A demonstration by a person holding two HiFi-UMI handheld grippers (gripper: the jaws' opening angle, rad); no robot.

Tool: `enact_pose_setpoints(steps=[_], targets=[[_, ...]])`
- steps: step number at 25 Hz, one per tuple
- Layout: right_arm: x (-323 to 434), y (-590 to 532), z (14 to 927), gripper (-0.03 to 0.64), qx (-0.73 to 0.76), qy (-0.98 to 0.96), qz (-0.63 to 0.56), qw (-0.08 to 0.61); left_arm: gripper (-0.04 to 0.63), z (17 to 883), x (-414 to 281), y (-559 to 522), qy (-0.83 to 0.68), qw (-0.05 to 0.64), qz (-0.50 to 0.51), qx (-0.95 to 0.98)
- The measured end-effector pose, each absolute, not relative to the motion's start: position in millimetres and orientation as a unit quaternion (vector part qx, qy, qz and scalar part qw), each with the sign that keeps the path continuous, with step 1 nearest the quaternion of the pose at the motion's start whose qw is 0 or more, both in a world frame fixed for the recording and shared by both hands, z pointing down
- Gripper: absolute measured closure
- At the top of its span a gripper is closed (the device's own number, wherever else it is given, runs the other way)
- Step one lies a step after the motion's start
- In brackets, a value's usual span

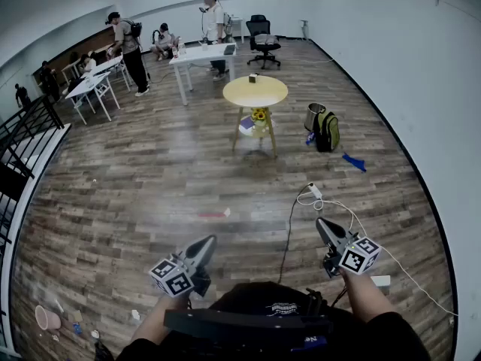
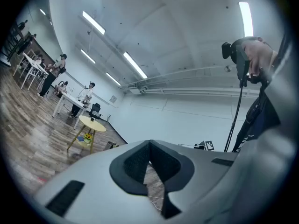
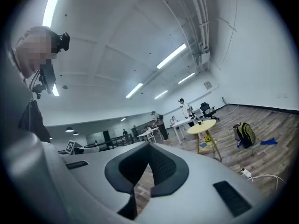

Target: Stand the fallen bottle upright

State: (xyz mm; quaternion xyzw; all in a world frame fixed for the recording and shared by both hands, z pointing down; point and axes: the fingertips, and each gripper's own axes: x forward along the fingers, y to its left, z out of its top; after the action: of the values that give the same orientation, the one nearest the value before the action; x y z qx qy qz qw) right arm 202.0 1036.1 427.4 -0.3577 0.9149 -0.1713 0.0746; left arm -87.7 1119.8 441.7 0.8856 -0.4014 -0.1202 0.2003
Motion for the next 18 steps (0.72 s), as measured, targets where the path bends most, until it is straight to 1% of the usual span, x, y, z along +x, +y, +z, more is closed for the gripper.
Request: enact_pose_setpoints(steps=[9, 18], targets=[[205.3, 1035.5, 428.6, 0.594, -0.354, 0.915, -0.177, 0.079, 0.572, 444.0, -88.9, 1111.3, -0.396, 0.188, -0.119, 0.891], [205.6, 1034.0, 428.1, 0.592, -0.358, 0.912, -0.183, 0.085, 0.572, 439.4, -88.5, 1109.9, -0.398, 0.198, -0.126, 0.887]])
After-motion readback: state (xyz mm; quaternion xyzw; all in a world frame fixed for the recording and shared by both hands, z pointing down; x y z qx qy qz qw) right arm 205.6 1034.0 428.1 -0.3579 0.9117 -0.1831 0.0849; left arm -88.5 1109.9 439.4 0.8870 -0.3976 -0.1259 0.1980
